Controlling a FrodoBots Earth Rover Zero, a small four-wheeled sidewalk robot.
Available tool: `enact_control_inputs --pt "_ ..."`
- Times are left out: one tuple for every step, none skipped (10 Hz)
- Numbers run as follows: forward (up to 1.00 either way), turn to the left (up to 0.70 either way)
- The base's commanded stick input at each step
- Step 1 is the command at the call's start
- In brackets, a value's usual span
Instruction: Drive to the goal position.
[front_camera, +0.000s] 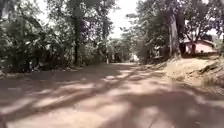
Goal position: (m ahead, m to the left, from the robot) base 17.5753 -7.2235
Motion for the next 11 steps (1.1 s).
enact_control_inputs --pt "1.00 0.08" --pt "1.00 0.00" --pt "1.00 0.00" --pt "1.00 0.00" --pt "1.00 0.00" --pt "1.00 0.00" --pt "1.00 0.00" --pt "1.00 0.00" --pt "1.00 0.00" --pt "1.00 -0.03" --pt "1.00 -0.27"
